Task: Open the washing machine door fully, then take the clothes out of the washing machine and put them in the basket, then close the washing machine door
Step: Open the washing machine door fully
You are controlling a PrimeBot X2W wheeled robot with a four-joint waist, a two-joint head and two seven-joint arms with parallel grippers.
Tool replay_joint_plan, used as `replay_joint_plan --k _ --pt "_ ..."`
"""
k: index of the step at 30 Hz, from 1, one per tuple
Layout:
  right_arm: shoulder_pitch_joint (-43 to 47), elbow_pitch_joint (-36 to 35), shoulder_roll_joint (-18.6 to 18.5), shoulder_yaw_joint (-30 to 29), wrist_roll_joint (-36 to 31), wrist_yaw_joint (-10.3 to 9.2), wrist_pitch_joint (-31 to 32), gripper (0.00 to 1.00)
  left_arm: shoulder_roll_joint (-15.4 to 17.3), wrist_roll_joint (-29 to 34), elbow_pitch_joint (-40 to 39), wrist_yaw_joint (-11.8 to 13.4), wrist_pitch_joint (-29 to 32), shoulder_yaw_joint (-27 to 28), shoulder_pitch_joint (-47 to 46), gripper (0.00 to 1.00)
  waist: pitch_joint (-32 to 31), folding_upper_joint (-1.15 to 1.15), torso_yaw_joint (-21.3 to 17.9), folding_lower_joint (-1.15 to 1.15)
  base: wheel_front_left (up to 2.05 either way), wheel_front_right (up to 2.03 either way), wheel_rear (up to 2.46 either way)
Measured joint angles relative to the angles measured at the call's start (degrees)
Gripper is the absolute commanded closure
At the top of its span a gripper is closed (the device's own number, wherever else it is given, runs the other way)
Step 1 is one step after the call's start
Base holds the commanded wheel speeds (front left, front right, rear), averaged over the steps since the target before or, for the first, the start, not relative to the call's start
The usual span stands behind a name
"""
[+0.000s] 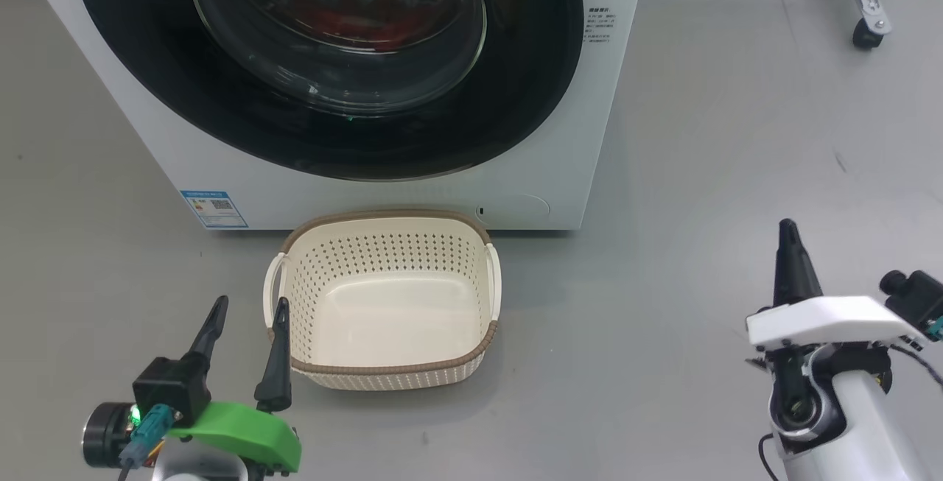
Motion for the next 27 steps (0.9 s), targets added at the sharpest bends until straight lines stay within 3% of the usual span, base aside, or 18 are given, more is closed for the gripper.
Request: replay_joint_plan --k 3,6,14,27 --pt "-1.48 -0.01 0.14 -2.07 4.39 0.41 1.35 1.0 0.0 0.05 -0.35 0.0 0.01 -0.08 -0.81 0.0 0.95 0.0 0.24 0.0 0.0 0.0 0.0" --pt "-5.12 -0.01 0.34 -5.65 13.24 0.56 4.79 1.0 -0.02 0.63 -1.42 0.0 0.18 -0.36 -2.2 0.0 3.03 0.0 0.84 0.0 0.0 0.0 0.0" --pt "-12.95 -0.11 0.47 -11.22 25.97 0.26 9.76 1.0 -0.38 0.89 -2.81 0.0 0.24 -1.09 -5.3 0.0 7.21 0.0 2.23 0.0 0.0 0.0 0.0" --pt "-29.69 0.09 -1.15 -13.38 32.27 -3.83 17.28 1.0 -1.79 1.36 -4.0 -1.11 0.07 -2.56 -12.06 0.0 15.84 0.0 5.48 0.0 0.0 0.0 0.0"
